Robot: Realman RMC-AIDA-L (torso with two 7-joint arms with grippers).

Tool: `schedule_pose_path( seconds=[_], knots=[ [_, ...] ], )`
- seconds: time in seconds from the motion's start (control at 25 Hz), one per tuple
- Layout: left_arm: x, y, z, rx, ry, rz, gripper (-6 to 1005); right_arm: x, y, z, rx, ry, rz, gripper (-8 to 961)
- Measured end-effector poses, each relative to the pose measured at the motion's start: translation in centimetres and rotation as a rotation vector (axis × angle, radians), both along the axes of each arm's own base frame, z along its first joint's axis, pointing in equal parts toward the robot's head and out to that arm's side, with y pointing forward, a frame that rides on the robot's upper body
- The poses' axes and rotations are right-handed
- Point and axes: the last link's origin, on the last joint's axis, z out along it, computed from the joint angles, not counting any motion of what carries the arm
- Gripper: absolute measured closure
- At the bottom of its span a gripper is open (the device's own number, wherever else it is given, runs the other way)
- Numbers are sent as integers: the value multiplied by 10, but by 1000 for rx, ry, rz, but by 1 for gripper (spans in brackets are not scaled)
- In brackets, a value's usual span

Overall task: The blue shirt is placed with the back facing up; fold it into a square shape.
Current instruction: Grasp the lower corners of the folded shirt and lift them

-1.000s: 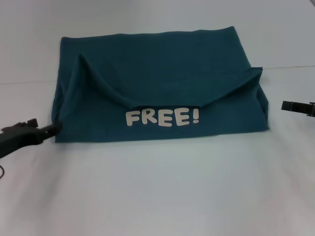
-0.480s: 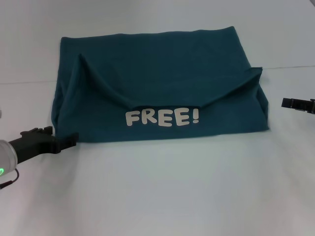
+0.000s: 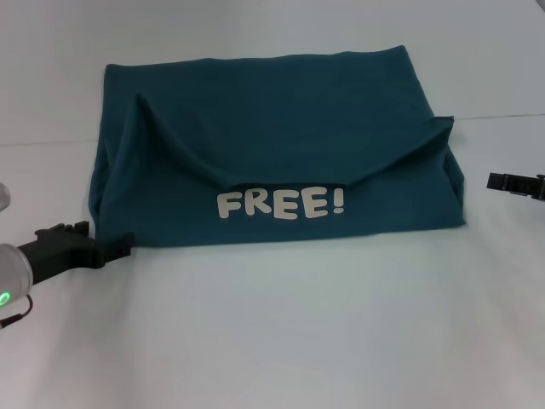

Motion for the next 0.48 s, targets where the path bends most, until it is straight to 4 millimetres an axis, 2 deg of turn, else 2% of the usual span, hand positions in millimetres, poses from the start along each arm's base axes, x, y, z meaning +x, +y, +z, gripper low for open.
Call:
schedule_pose_path(
  seconds=[0.48],
  knots=[
    [6, 0, -9, -36, 5, -19, 251, 2, -2, -2, 2, 2, -4, 337]
  ],
)
